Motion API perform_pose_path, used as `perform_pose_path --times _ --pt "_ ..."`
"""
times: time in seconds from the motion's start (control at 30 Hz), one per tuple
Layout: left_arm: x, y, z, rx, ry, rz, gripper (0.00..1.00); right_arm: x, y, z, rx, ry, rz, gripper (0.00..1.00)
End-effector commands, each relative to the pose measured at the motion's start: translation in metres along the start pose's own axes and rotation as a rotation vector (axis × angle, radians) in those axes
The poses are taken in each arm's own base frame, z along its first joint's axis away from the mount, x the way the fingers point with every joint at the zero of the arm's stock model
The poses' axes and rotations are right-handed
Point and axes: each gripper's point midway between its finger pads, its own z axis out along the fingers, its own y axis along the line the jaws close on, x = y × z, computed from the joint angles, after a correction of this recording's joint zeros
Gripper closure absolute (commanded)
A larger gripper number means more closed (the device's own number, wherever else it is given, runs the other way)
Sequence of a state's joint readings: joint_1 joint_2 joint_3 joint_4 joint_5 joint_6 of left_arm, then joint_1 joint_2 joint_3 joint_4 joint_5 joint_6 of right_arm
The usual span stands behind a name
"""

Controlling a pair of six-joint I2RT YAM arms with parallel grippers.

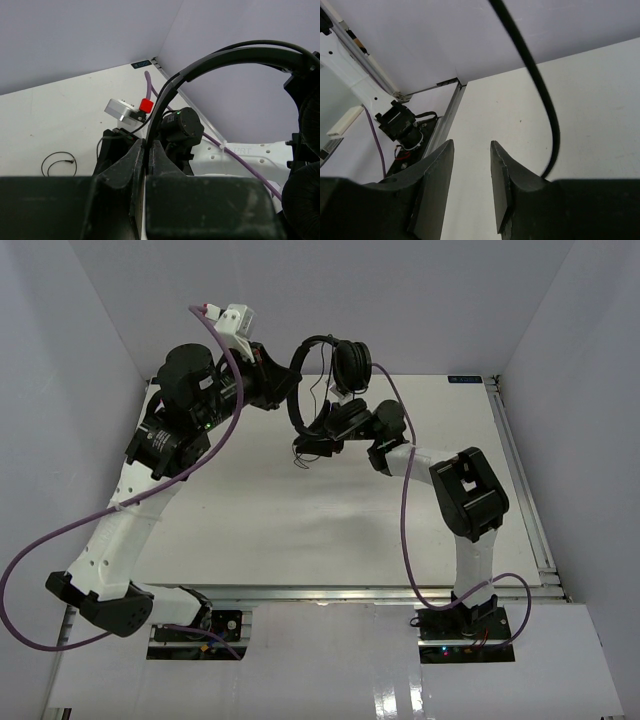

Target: Wrap the headphones

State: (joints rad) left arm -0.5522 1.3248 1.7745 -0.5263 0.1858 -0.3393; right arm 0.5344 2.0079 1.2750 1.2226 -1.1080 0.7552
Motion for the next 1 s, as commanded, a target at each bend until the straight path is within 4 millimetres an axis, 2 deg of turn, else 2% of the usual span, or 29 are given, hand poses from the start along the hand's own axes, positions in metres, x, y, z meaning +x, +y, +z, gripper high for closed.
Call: perform_pose_path --times 0.0,0.1,0.13,0.17,0.2,0.27,0.33,0.5,0.57,0.63,0.67,0.73,0.8,0.83,0.87,0.93,0.97 --pt "-0.018 0.005 -0.006 -0.059 -0.048 -0.008 1.00 -0.012 0.024 0.001 -0.048 0.013 -0.084 0.58" --pt "-0.019 0.019 -0.005 -0.134 -0.057 0.009 1.00 0.021 0.015 -0.012 0.073 0.128 -0.072 0.57" --pt "-0.017 0.023 -0.005 -0.152 -0.055 0.011 1.00 0.017 0.013 -0.015 0.102 0.157 -0.219 0.57" --pt "-0.017 0.029 -0.005 -0.183 -0.059 0.012 1.00 0.023 0.008 -0.021 0.163 0.209 -0.269 0.56" --pt "-0.017 0.035 -0.005 -0.214 -0.066 0.014 1.00 0.035 0.003 -0.029 0.228 0.271 -0.264 0.54" --pt "-0.014 0.042 -0.004 -0.245 -0.071 0.012 1.00 0.044 -0.001 -0.045 0.327 0.315 -0.248 0.50" --pt "-0.011 0.044 -0.002 -0.245 -0.075 0.006 1.00 0.052 0.004 -0.056 0.351 0.352 -0.270 0.46" --pt "-0.009 0.051 -0.001 -0.278 -0.082 -0.002 1.00 0.058 0.035 -0.069 0.242 0.453 -0.448 0.30" --pt "-0.008 0.055 -0.003 -0.301 -0.081 -0.001 1.00 0.052 0.037 -0.076 0.268 0.479 -0.512 0.26" --pt "-0.005 0.058 -0.004 -0.313 -0.077 0.001 1.00 0.036 0.037 -0.080 0.319 0.476 -0.577 0.23" --pt "-0.004 0.058 -0.005 -0.312 -0.076 0.001 1.00 0.025 0.027 -0.088 0.406 0.479 -0.593 0.22" --pt "-0.003 0.056 -0.006 -0.304 -0.072 0.002 1.00 0.007 0.015 -0.093 0.555 0.398 -0.471 0.05" --pt "-0.002 0.051 -0.006 -0.272 -0.068 0.001 1.00 -0.017 0.005 -0.092 0.633 0.268 -0.407 0.10" --pt "-0.002 0.049 -0.005 -0.264 -0.069 -0.001 1.00 -0.019 0.001 -0.091 0.661 0.217 -0.354 0.10" --pt "-0.002 0.047 -0.006 -0.255 -0.070 -0.006 1.00 -0.011 -0.002 -0.088 0.681 0.164 -0.208 0.10" --pt "-0.003 0.045 -0.007 -0.244 -0.074 -0.011 1.00 -0.021 -0.007 -0.078 0.681 0.037 -0.119 0.10" --pt "-0.003 0.044 -0.007 -0.239 -0.074 -0.015 1.00 -0.019 -0.011 -0.073 0.675 0.008 -0.075 0.10"
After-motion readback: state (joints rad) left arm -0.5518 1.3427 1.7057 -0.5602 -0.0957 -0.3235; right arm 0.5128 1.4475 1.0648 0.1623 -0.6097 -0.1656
